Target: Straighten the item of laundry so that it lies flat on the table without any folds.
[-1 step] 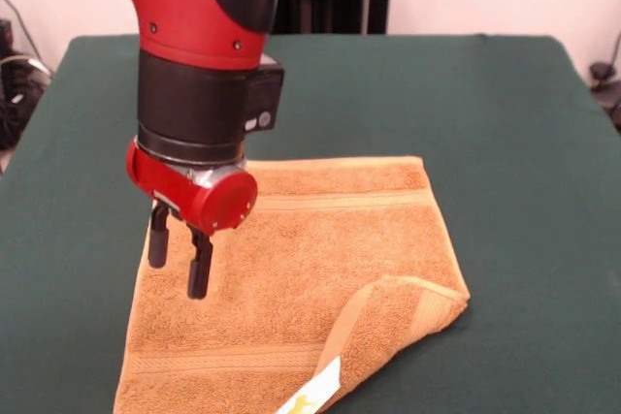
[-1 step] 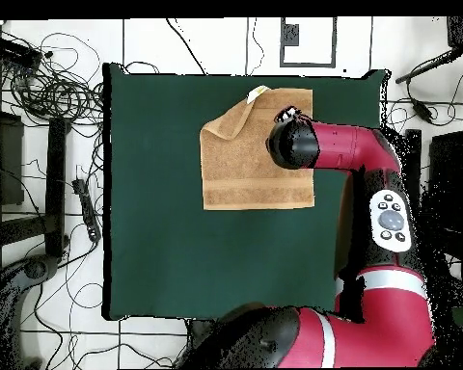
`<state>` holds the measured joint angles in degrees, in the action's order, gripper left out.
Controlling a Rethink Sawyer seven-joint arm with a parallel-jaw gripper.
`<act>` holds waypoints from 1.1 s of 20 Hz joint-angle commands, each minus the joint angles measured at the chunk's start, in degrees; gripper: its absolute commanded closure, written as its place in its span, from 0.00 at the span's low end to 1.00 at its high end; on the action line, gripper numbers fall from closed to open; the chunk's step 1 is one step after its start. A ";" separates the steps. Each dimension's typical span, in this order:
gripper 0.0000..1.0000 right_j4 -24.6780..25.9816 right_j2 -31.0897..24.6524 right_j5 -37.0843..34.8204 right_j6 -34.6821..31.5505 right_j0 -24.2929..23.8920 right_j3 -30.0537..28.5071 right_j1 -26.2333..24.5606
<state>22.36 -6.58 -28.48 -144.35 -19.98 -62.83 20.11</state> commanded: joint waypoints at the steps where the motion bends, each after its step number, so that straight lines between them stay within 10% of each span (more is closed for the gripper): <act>1: 0.00 1.29 0.27 -5.08 1.19 4.43 -1.24 -3.14; 22: 0.00 -2.52 -3.61 -4.42 3.35 0.81 -19.70 11.29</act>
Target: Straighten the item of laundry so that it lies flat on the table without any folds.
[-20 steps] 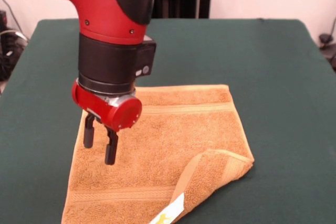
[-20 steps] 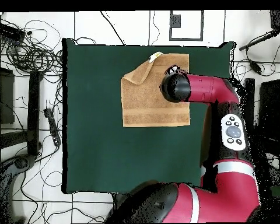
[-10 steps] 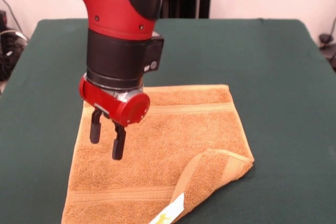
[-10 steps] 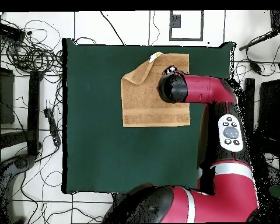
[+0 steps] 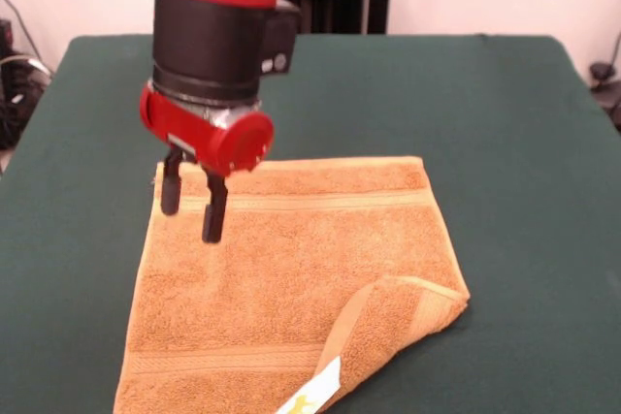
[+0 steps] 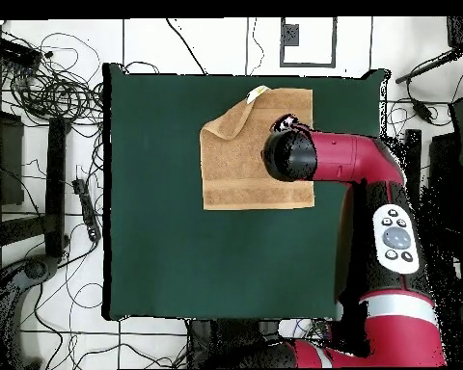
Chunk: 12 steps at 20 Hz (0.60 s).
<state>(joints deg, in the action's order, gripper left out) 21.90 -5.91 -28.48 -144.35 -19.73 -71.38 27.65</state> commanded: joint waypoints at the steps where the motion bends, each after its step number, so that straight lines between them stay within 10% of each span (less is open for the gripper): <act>1: 0.00 -2.08 -4.48 -4.50 3.48 0.37 -11.15 3.82; 12: 0.00 -0.14 -4.26 -3.26 3.68 0.66 -7.51 -0.16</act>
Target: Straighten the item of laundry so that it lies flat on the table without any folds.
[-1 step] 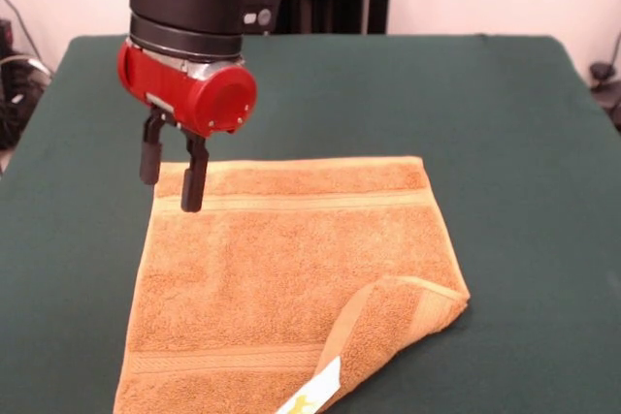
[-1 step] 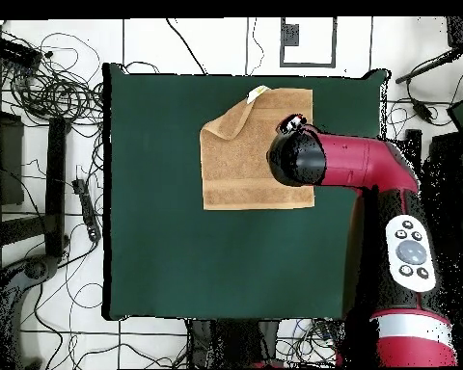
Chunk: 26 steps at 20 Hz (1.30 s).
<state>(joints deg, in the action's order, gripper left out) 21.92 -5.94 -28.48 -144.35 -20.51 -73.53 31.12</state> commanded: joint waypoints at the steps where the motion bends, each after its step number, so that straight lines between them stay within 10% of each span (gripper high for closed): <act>1: 0.00 -0.02 -4.21 -3.19 3.74 1.54 -5.16 -3.88; 26: 0.00 0.60 -3.49 3.58 -0.81 6.13 3.67 -15.35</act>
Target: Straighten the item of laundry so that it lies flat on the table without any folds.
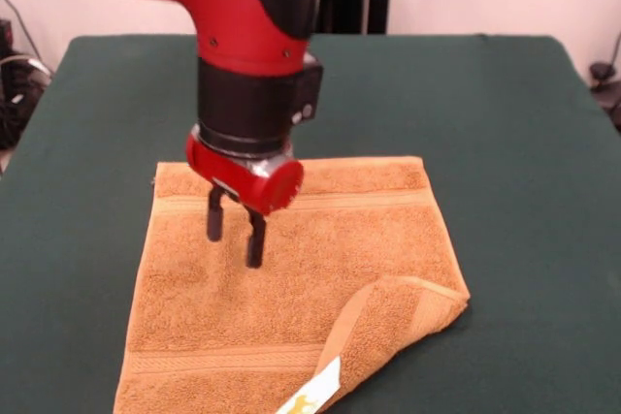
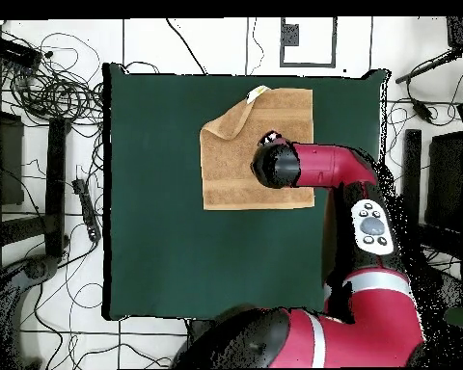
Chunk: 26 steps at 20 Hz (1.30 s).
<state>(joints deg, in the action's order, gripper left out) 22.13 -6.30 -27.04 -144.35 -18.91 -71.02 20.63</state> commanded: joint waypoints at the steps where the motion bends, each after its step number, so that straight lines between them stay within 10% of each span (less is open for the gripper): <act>1: 0.00 0.25 -2.92 2.10 -1.14 4.82 1.44 -5.11; 26: 0.00 -0.12 -1.38 6.79 -3.68 6.03 -7.49 0.26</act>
<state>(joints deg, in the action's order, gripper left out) 22.21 -5.36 -25.37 -144.34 -16.09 -69.90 17.62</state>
